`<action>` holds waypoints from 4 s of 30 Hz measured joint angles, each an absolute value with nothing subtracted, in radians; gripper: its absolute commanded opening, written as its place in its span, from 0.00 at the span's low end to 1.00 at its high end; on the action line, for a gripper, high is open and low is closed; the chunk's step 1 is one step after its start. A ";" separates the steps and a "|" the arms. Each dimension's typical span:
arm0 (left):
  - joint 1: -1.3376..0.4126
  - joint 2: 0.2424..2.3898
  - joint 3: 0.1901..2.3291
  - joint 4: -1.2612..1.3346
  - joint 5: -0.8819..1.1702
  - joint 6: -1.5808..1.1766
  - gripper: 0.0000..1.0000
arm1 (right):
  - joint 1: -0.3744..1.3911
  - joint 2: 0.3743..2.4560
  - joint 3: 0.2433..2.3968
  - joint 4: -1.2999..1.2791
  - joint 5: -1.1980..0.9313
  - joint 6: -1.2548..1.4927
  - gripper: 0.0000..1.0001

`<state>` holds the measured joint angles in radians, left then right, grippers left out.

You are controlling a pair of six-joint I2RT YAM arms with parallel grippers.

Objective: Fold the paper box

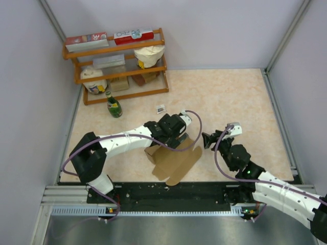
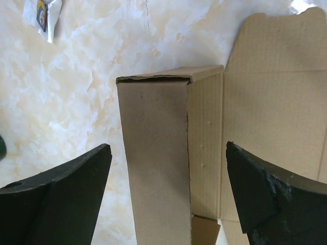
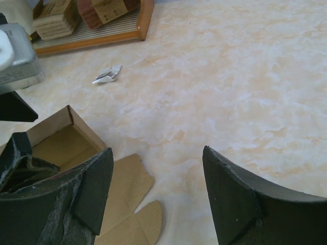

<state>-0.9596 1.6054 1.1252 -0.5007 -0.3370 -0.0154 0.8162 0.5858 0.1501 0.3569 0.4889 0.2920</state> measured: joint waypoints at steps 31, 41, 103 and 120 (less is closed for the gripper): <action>-0.973 1.639 1.139 -0.542 -0.466 0.025 0.39 | 0.816 0.592 0.159 0.301 0.498 0.294 0.72; -0.967 1.648 1.139 -0.519 -0.446 0.002 0.33 | 0.816 0.600 0.353 0.107 0.464 0.313 0.74; -0.707 1.695 0.939 -0.081 0.200 -0.348 0.25 | 0.816 0.519 0.459 -0.225 0.477 0.414 0.87; -0.694 1.703 0.938 -0.077 0.216 -0.355 0.26 | 0.773 0.649 0.459 -0.191 0.301 0.421 0.87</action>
<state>-0.6937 1.7027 0.9382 -0.0769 0.2161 -0.3546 0.7727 0.6491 0.4591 -0.1905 0.3012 0.4213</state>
